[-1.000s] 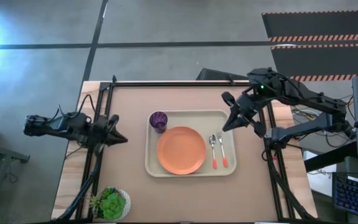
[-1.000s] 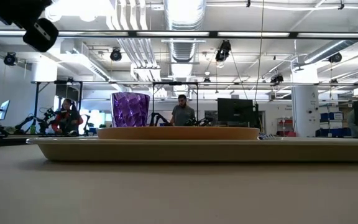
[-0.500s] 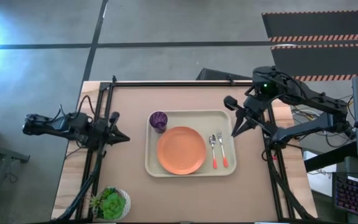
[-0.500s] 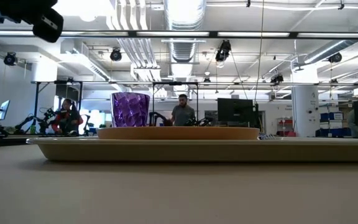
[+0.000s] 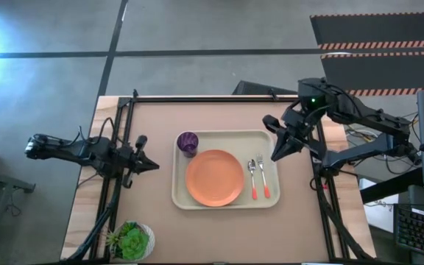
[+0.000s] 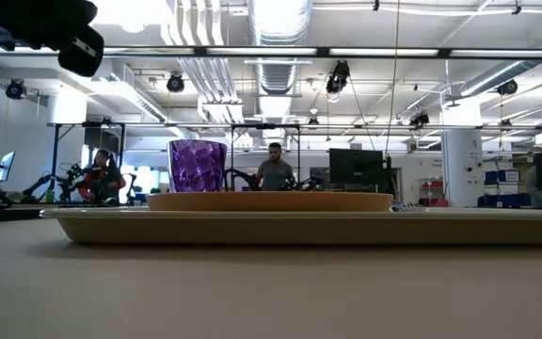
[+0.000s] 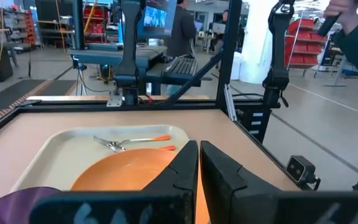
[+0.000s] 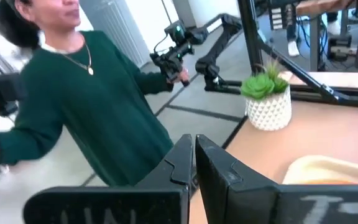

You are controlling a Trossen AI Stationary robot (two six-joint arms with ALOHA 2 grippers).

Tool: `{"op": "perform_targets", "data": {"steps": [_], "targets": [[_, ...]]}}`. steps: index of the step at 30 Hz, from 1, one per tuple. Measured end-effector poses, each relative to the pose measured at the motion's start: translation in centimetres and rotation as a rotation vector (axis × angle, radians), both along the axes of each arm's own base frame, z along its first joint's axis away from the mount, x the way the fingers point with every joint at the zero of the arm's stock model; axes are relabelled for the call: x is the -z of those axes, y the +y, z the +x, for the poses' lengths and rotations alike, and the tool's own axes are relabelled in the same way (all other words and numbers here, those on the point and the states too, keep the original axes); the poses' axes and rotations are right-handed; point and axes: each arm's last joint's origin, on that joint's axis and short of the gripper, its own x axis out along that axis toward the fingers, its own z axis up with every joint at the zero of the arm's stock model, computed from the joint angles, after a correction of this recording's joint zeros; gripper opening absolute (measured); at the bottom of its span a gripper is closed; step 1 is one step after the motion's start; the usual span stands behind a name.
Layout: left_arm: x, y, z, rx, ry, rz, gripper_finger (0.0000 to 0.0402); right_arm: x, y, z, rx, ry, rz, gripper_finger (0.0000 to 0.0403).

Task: Pick and place plate/cup/fork/spoon on tray
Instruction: Return to Home Position

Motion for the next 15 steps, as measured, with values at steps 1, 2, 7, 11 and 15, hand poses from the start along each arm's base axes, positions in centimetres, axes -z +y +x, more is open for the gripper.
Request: {"op": "perform_targets", "data": {"steps": [1,2,7,11,15], "targets": [[0.0,0.0,0.0,0.000,0.000,0.000,0.0000,-0.2,0.0,0.1,0.001,-0.008,0.007,0.0011],[0.0,0.0,0.0,0.000,0.000,0.000,0.0000,-0.3,0.0,0.1,0.003,-0.022,0.009,0.0011],[0.0,0.0,0.0,0.001,-0.001,0.000,0.0000,-0.8,0.0,0.3,0.001,-0.081,0.000,0.0011],[0.8,0.0,0.1,0.000,0.009,0.000,0.0000,-0.5,-0.2,0.8,-0.001,-0.075,-0.002,0.0011],[1.3,0.0,0.2,-0.001,0.003,-0.023,0.0000,-0.1,-0.3,1.5,-0.012,-0.114,-0.047,0.0011]]}}
